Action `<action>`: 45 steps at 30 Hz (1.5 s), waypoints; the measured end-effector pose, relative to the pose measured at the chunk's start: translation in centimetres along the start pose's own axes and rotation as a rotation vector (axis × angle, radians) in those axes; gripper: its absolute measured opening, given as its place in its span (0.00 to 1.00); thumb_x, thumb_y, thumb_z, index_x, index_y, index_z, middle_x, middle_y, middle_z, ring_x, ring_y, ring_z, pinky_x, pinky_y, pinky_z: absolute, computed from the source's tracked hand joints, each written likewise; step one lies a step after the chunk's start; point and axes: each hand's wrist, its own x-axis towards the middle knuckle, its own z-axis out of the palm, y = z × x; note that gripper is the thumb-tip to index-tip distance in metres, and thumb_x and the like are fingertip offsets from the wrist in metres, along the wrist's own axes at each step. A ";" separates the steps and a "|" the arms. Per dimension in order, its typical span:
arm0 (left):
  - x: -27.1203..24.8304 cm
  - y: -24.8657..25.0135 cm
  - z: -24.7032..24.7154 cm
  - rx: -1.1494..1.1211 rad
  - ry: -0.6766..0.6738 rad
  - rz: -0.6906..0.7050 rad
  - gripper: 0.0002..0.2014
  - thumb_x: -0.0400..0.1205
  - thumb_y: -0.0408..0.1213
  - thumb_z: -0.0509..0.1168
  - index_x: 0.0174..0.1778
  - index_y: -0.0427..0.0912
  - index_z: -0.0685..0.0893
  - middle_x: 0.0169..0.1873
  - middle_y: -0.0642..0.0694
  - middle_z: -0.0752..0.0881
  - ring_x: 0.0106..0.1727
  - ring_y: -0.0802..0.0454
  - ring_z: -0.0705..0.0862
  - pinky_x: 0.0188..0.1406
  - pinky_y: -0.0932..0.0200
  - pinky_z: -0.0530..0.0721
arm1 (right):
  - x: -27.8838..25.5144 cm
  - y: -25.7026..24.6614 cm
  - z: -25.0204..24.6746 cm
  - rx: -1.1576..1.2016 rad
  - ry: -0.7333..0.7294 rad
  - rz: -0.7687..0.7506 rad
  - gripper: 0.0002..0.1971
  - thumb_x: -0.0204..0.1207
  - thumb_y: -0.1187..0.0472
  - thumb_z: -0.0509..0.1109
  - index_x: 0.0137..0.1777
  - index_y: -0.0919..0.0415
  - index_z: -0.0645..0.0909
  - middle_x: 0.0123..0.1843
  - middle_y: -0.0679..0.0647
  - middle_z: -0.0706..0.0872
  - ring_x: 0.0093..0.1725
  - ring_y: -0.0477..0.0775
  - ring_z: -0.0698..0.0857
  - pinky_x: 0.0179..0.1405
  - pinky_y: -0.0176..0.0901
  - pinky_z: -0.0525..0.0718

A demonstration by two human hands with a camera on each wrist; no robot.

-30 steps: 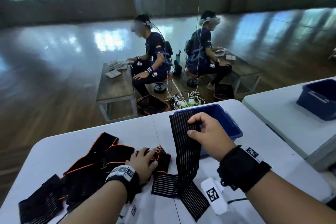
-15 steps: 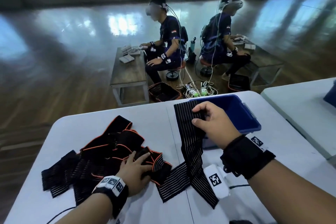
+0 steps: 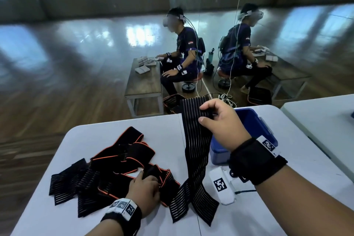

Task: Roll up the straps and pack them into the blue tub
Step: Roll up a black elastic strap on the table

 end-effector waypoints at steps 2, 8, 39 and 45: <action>-0.1 -0.1 -0.8 -0.094 0.119 0.061 0.07 0.80 0.50 0.57 0.43 0.58 0.80 0.60 0.65 0.83 0.72 0.46 0.75 0.67 0.42 0.77 | 0.3 -1.6 -0.2 0.010 0.006 -0.056 0.15 0.76 0.73 0.73 0.48 0.48 0.83 0.54 0.63 0.89 0.52 0.67 0.90 0.53 0.67 0.90; -2.2 7.1 -10.5 -0.667 0.582 0.259 0.04 0.88 0.44 0.61 0.56 0.57 0.75 0.51 0.61 0.86 0.54 0.67 0.85 0.50 0.68 0.81 | 1.6 -5.9 0.0 -0.035 0.059 -0.221 0.13 0.75 0.72 0.75 0.49 0.53 0.82 0.47 0.51 0.88 0.46 0.50 0.89 0.50 0.57 0.92; 3.5 11.3 -28.3 -1.072 0.819 0.273 0.16 0.75 0.23 0.76 0.50 0.47 0.84 0.39 0.49 0.88 0.38 0.58 0.85 0.42 0.62 0.86 | 8.8 -5.2 -0.6 -0.100 -0.045 -0.165 0.17 0.78 0.77 0.69 0.39 0.52 0.82 0.38 0.50 0.85 0.38 0.47 0.83 0.42 0.44 0.82; 2.2 11.3 -28.7 -1.012 0.847 0.422 0.19 0.76 0.22 0.72 0.55 0.49 0.83 0.37 0.51 0.83 0.38 0.57 0.81 0.41 0.66 0.83 | 8.0 -6.2 -0.9 -0.193 0.044 -0.239 0.16 0.71 0.63 0.74 0.38 0.41 0.72 0.36 0.59 0.81 0.37 0.57 0.80 0.42 0.59 0.84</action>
